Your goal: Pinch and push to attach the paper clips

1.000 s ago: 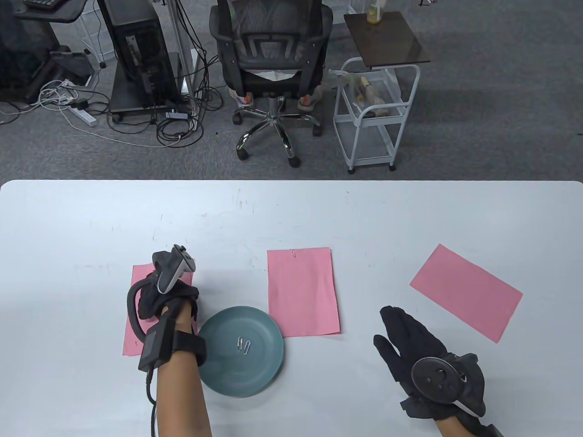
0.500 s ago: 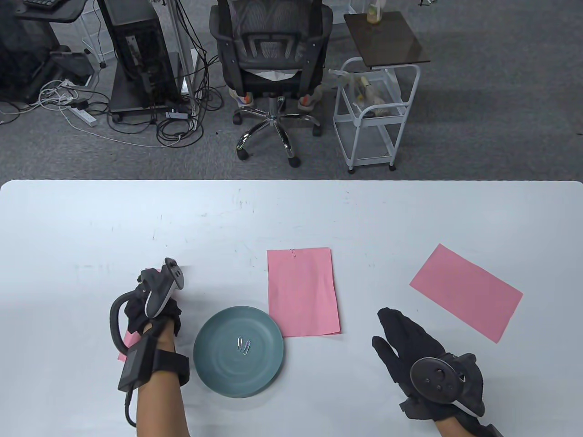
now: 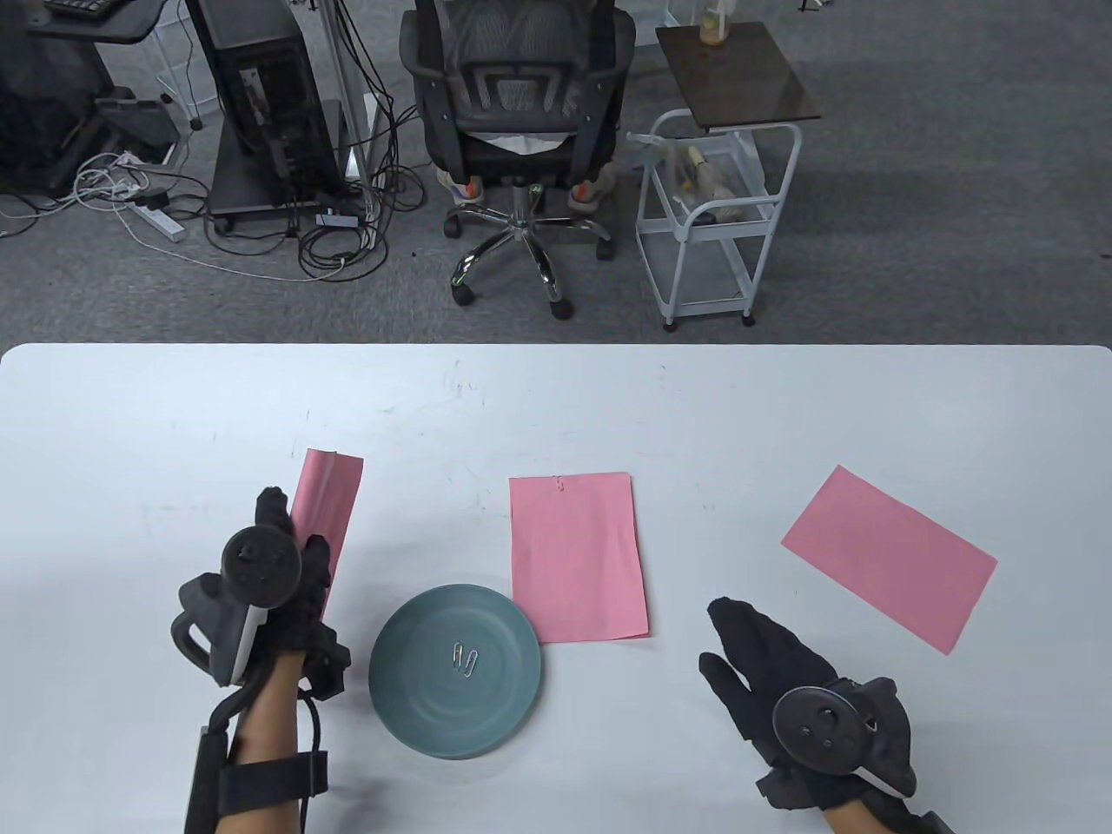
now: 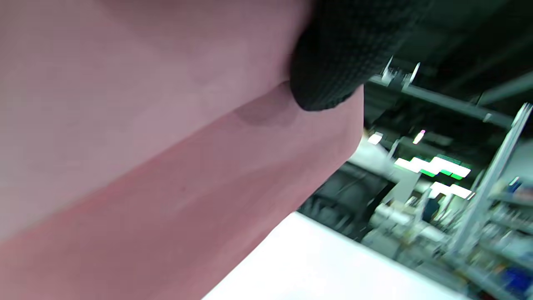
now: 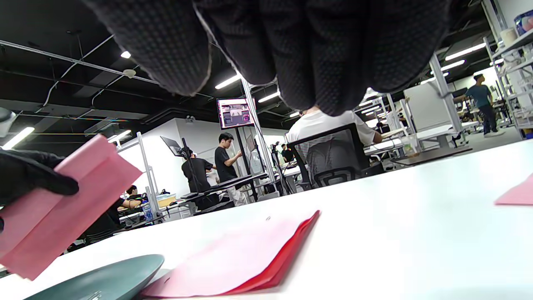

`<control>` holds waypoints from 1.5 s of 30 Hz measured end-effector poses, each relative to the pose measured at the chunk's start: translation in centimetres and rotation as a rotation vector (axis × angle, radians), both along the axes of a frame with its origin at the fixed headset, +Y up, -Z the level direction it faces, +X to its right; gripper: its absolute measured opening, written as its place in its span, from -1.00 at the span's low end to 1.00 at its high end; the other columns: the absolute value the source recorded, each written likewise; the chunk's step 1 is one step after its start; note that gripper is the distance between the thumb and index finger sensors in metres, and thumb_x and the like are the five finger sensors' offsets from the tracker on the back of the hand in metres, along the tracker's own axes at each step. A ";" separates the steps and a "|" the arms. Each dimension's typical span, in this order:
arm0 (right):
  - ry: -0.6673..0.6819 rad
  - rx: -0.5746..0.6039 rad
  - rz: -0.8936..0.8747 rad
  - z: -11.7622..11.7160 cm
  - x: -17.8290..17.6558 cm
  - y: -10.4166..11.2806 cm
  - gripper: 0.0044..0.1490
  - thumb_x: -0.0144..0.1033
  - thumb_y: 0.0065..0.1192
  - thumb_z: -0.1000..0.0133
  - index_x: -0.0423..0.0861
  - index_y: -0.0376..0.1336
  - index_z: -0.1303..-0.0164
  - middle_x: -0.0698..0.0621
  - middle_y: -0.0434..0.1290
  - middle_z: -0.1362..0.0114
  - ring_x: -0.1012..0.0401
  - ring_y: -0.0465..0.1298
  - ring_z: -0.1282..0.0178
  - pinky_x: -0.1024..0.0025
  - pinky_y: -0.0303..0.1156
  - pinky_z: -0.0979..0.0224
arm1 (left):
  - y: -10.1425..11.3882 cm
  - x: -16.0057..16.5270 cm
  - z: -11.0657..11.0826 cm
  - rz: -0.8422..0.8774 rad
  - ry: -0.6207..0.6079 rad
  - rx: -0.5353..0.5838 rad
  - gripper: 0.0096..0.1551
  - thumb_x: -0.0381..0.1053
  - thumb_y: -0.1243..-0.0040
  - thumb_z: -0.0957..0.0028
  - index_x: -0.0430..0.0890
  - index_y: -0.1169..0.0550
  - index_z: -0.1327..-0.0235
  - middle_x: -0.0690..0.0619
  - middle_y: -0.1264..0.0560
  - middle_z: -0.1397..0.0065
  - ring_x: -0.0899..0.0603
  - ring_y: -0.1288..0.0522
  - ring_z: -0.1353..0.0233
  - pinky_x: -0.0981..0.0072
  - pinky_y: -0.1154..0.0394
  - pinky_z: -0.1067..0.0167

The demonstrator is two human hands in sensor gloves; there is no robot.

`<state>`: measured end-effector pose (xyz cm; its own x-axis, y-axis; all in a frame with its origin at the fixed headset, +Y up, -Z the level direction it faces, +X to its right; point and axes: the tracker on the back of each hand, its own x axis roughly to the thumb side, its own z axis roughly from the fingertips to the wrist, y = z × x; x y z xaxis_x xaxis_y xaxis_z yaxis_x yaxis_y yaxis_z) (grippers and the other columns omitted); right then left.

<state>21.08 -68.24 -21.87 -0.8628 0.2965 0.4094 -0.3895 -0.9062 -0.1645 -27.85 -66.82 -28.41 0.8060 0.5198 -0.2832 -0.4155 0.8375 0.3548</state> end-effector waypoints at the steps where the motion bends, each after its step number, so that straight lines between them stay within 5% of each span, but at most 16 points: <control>1: 0.005 -0.003 0.001 0.0 -0.1 0.0 -0.22 -0.03 0.24 -0.26 -0.22 0.22 -0.59 -0.27 0.44 -0.48 -0.16 0.50 -0.37 -0.04 0.42 -0.33 | 0.3 0.2 0.5 0.052 -0.031 0.042 -0.13 -0.04 -0.50 -0.09 -0.18 -0.32 -0.61 0.07 -0.65 -0.27 -0.07 -0.75 -0.13 0.11 -0.69 -0.10; 7: 0.017 -0.010 0.021 0.1 -0.5 -0.4 -0.22 -0.03 0.24 -0.26 -0.21 0.22 -0.59 -0.27 0.44 -0.48 -0.16 0.50 -0.37 -0.03 0.43 -0.34 | 0.6 2.3 2.3 0.426 -0.246 0.208 -0.12 -0.04 -0.48 -0.13 -0.18 -0.29 -0.63 0.06 -0.63 -0.31 -0.09 -0.73 -0.18 0.08 -0.67 -0.14; 19: 0.019 -0.071 -0.046 -0.3 -0.4 -1.0 -0.21 -0.03 0.24 -0.26 -0.21 0.21 -0.60 -0.27 0.42 -0.50 -0.16 0.49 -0.39 -0.04 0.41 -0.35 | -0.7 10.2 3.4 0.633 -0.636 0.372 -0.13 -0.02 -0.44 -0.17 -0.14 -0.24 -0.66 0.09 -0.59 -0.38 -0.10 -0.67 -0.30 0.04 -0.61 -0.26; 30: 0.134 -0.116 -0.178 -0.3 -1.4 -1.8 -0.20 0.00 0.23 -0.26 -0.19 0.18 -0.62 -0.26 0.38 -0.54 -0.15 0.45 -0.43 -0.04 0.39 -0.39 | -5.1 15.3 4.1 0.710 -0.835 0.229 -0.15 -0.03 -0.44 -0.17 -0.11 -0.25 -0.65 0.10 -0.58 -0.39 -0.10 -0.66 -0.32 0.03 -0.60 -0.28; 39: 0.288 -0.389 -0.695 -1.4 -2.2 -3.4 -0.08 0.01 0.34 -0.21 -0.17 0.08 -0.66 -0.23 0.30 -0.60 -0.14 0.39 -0.50 -0.05 0.35 -0.44 | -6.2 18.7 4.7 0.799 -0.970 0.140 -0.13 -0.03 -0.43 -0.18 -0.11 -0.23 -0.66 0.10 -0.57 -0.41 -0.10 -0.65 -0.34 0.02 -0.59 -0.30; 45: 0.289 -0.401 -0.896 -1.9 -2.1 -4.2 -0.39 -0.20 0.35 -0.23 -0.12 0.29 -0.47 -0.14 0.47 -0.45 -0.06 0.52 -0.37 -0.02 0.42 -0.35 | -6.4 19.6 4.6 0.775 -1.043 0.114 -0.10 -0.02 -0.44 -0.17 -0.10 -0.20 -0.68 0.09 -0.54 -0.45 -0.11 -0.62 -0.39 -0.02 -0.56 -0.34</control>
